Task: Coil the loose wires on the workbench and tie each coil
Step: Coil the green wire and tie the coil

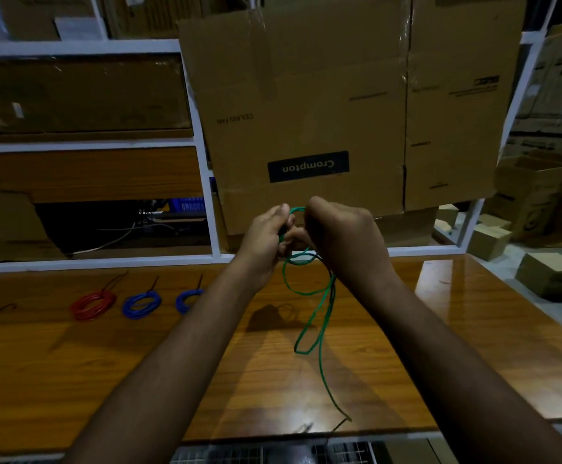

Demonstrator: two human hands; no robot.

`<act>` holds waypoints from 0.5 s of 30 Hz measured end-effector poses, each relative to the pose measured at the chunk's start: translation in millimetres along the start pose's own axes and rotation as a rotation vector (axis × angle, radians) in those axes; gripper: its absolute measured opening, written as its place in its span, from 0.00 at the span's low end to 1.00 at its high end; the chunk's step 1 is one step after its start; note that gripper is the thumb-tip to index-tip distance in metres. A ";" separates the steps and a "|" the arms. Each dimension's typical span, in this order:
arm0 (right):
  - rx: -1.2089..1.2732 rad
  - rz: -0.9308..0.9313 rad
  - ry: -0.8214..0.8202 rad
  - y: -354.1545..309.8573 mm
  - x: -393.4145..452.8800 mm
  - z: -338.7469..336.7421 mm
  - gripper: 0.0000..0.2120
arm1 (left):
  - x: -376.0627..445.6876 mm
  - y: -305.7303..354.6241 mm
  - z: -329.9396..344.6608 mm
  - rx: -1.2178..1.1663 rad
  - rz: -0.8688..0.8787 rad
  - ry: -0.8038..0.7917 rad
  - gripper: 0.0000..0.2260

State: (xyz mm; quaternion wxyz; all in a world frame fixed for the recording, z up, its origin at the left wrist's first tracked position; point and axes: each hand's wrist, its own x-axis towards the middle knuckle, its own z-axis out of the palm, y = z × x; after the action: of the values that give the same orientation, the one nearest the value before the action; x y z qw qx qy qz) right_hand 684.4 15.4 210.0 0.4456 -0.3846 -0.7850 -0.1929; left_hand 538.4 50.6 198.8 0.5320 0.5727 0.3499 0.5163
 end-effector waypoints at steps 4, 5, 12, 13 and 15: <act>-0.020 0.178 -0.131 5.8 6.8 -5.8 0.17 | -5.9 1.9 3.3 0.256 0.065 0.009 0.16; 0.107 0.254 -0.206 8.6 9.9 -9.0 0.16 | -6.9 2.0 3.5 0.284 0.070 -0.003 0.16; 0.638 0.495 -0.771 43.9 11.5 -32.0 0.11 | -10.7 5.9 -9.6 0.325 -0.035 -0.098 0.18; 0.624 0.495 -0.782 47.1 10.0 -33.6 0.10 | -11.1 6.2 -11.5 0.316 -0.053 -0.125 0.18; 0.575 0.506 -0.796 52.3 7.0 -35.8 0.10 | -12.0 7.5 -15.1 0.303 -0.082 -0.175 0.19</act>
State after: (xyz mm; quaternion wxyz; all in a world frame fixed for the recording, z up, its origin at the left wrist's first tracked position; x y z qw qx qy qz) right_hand 742.6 28.3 232.7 0.2339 -0.4670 -0.7972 0.3028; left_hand 520.1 41.6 201.9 0.4888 0.6742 0.3991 0.3838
